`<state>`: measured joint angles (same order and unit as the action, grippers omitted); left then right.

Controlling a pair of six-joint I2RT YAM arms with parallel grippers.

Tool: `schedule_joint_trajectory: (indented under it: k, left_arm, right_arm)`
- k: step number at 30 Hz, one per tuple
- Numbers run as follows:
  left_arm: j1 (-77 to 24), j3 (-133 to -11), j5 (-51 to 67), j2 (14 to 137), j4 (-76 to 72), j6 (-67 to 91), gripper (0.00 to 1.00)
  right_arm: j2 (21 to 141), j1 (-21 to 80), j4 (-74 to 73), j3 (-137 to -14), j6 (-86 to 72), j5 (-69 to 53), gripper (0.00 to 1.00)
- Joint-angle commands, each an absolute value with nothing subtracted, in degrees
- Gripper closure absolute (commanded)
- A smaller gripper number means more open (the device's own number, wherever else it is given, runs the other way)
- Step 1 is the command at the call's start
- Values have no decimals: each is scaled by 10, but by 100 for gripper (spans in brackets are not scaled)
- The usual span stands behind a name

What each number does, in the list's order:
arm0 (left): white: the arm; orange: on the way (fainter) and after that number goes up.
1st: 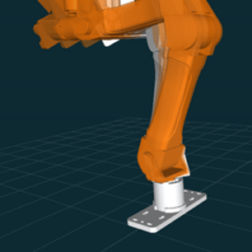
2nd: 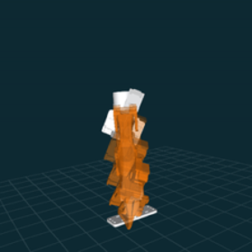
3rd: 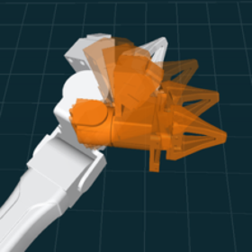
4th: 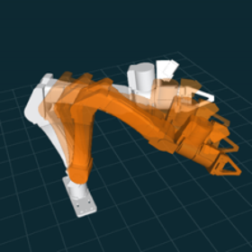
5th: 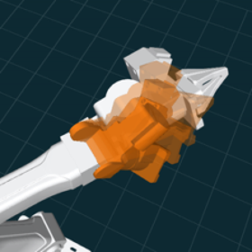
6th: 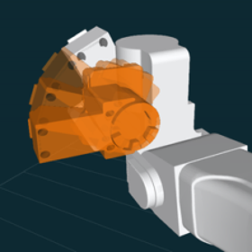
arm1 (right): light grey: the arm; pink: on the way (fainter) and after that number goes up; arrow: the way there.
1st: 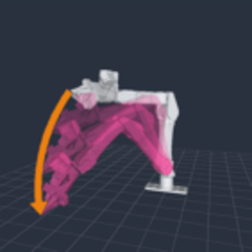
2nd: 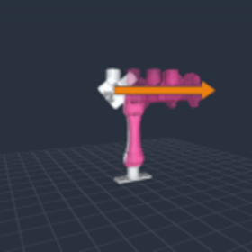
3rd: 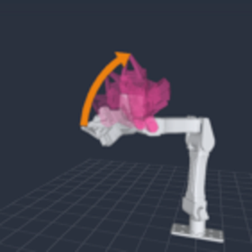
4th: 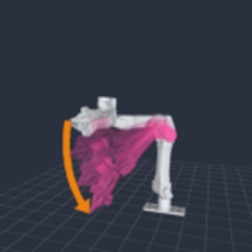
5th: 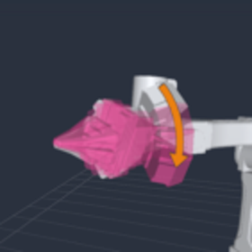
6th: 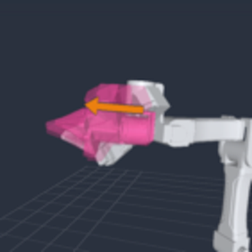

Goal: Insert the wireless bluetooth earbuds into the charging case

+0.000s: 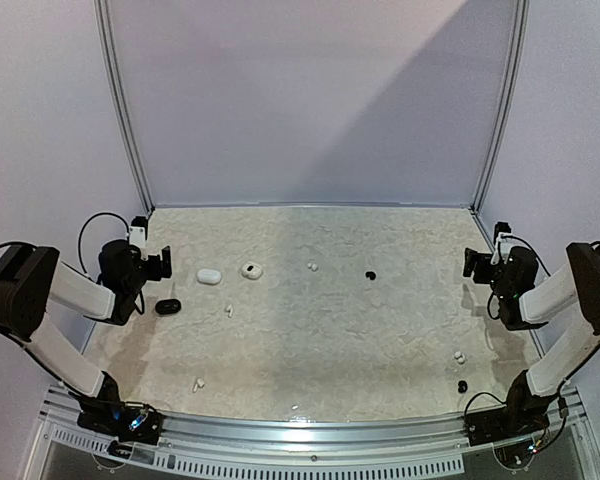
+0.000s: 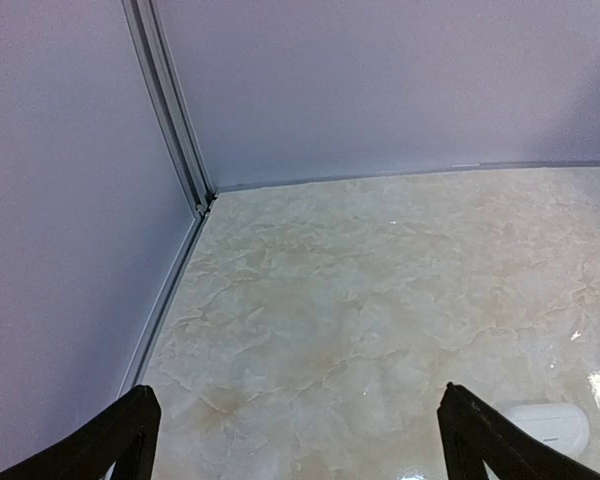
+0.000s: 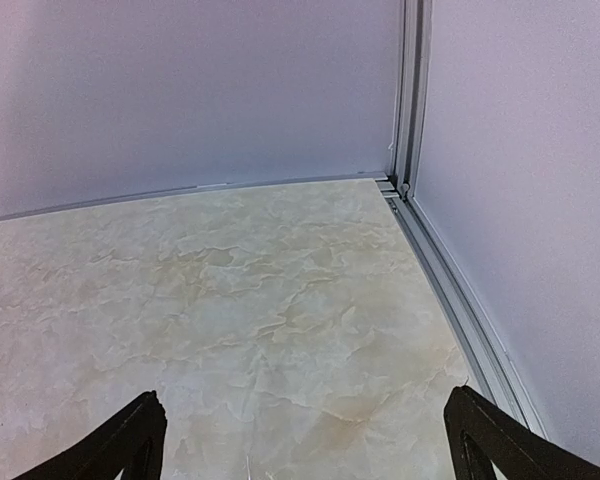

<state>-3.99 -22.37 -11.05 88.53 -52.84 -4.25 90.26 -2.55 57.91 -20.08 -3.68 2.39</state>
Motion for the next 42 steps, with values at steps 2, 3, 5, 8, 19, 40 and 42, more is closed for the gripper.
schedule_joint_trajectory:
  k: [2,3,5,8,19,40,42]
  left_arm:
    - [-45,-222,-117,892,-532,-42,1]
    - [-44,-222,-116,892,-531,-42,1]
    - [-45,-225,-116,893,-528,-43,1]
    - [-44,-221,-107,885,-530,-47,1]
    - [-45,-616,168,860,237,-297,1]
    - [-123,-1008,102,1246,686,-818,3]
    - [-124,-1019,107,1258,679,-818,3]
  right_arm:
    - [882,-25,525,-227,-37,31,1]
    - [870,-25,476,-247,-39,36,1]
    - [838,-25,361,-300,-40,37,1]
    - [793,-25,266,-364,-48,-5,1]
    - [751,5,86,-503,-147,-135,1]
    - [898,331,-93,-693,-50,-67,1]
    - [920,345,-108,-715,-43,-72,1]
